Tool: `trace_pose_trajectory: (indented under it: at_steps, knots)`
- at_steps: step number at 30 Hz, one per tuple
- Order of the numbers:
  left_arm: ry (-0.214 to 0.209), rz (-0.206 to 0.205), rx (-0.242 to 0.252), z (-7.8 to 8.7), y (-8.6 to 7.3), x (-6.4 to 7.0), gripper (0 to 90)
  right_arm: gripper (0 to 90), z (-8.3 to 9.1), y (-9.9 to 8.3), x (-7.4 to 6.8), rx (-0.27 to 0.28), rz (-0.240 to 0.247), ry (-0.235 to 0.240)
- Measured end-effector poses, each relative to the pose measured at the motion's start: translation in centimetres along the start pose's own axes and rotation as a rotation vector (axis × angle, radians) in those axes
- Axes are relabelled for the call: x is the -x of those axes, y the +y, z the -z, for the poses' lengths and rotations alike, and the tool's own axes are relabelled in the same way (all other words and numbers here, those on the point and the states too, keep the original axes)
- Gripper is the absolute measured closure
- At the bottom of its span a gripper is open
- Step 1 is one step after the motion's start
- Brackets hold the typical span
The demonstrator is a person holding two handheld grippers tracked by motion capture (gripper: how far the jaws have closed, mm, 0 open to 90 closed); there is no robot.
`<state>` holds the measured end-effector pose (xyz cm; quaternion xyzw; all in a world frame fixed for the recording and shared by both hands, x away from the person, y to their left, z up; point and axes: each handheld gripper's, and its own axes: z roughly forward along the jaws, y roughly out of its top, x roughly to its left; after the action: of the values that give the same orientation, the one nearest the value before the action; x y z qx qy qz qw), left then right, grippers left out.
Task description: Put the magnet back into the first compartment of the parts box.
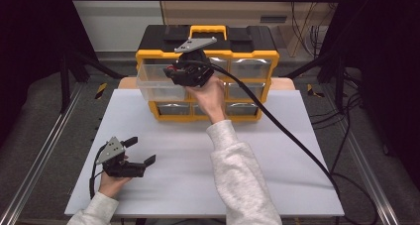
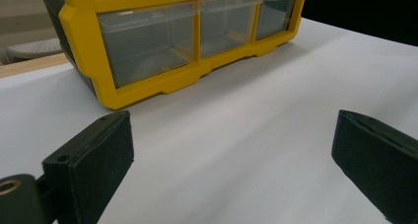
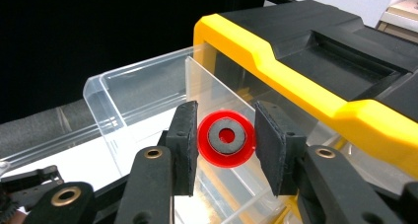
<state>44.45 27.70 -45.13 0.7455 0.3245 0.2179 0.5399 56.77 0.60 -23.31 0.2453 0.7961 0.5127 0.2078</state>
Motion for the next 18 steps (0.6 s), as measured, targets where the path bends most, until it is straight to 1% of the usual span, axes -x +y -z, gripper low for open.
trace_pose_trajectory:
  at_steps: [5,9,18]
  knots:
    - [-0.001,-0.002,-0.002,-0.02,-0.01,0.03,1.8,62.1,-0.24,-0.16,-0.21,0.001,-0.001,0.002]
    - [-0.001,-0.001,0.000,0.02,0.01,0.02,1.8,62.0,-0.57,-0.38,-0.35,-0.015,0.014,-0.002]
    - [-0.001,-0.001,0.001,0.01,0.01,0.01,1.9,61.6,-0.81,-0.45,-0.35,-0.009,0.016,-0.003]
